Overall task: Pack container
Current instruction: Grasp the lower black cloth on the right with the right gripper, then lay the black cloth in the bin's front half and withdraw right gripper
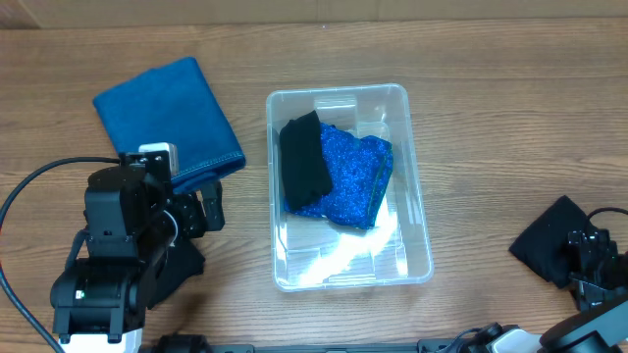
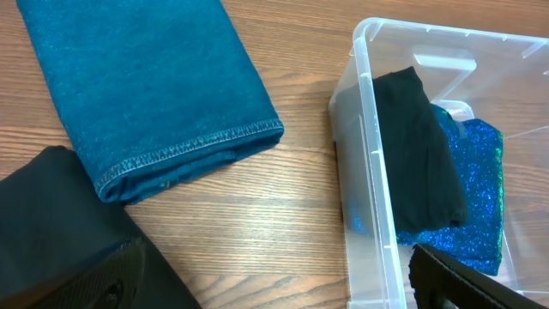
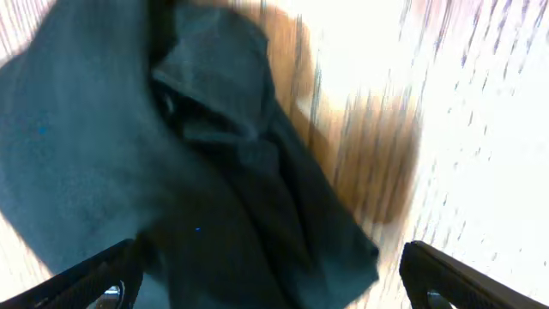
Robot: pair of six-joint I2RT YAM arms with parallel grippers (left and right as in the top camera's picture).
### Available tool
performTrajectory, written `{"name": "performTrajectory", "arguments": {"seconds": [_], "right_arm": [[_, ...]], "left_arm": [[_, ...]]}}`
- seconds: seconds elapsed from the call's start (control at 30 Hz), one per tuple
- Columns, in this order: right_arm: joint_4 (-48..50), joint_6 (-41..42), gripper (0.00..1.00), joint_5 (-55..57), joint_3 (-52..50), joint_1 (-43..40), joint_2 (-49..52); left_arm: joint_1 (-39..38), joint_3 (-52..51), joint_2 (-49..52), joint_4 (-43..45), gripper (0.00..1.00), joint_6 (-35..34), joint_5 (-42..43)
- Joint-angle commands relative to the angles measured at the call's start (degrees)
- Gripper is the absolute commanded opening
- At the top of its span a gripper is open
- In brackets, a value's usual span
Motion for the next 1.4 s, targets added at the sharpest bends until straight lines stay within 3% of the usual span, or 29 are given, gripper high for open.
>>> {"name": "performTrajectory", "arguments": {"seconds": [0.0, 0.17, 0.23, 0.33, 0.47, 0.53, 0.7, 0.87, 0.97, 1.1, 1.23, 1.37], "right_arm": [[3.37, 1.38, 1.0, 0.57, -4.22, -0.22, -0.81], [12.22, 0.9, 1.0, -13.05, -10.47, -0.15, -0.13], [12.2, -0.57, 0.87, -17.31, -10.58, -0.11, -0.13], [11.41, -0.57, 0.76, -17.84, -10.56, -0.11, -0.13], [11.93, -0.57, 0.4, -17.86, -10.56, -0.11, -0.13], [12.87, -2.32, 0.35, -20.39, -10.56, -0.11, -0.15], [14.69, -6.1, 0.16, -39.54, -5.7, 3.45, -0.63], [12.44, -9.14, 0.13, -55.84, 7.32, 20.39, -5.22], [8.24, -14.27, 0.1, -55.89, 13.14, 32.87, -10.05], [1.14, -20.31, 0.04, -41.75, 19.08, 53.64, -14.36], [-10.29, -31.98, 0.04, -24.61, 22.25, 72.08, -14.25], [-17.38, -41.99, 0.04, -19.06, 22.25, 81.61, -10.64]], "left_arm": [[0.44, 1.4, -0.04, 0.2, 1.0, 1.09, 0.46], [0.44, 1.4, -0.04, 0.02, 1.0, 1.11, 0.46], [0.44, 1.4, -0.04, 0.02, 1.0, 1.11, 0.46], [0.42, 1.4, -0.04, -0.02, 1.0, 1.09, 0.46], [0.44, 1.4, -0.04, -0.09, 1.0, 1.11, 0.46], [0.44, 1.4, -0.04, -0.09, 1.0, 1.09, 0.46], [0.44, 1.4, -0.04, -0.09, 1.0, 1.11, 0.46], [0.44, 1.4, -0.04, -0.09, 1.0, 1.11, 0.46], [0.44, 1.4, -0.04, -0.09, 1.0, 1.11, 0.44], [0.44, 1.4, -0.04, -0.11, 1.0, 1.11, 0.44], [0.44, 1.4, -0.04, -0.09, 1.0, 1.11, 0.44], [0.44, 1.4, -0.04, -0.11, 1.0, 1.09, 0.44]]}}
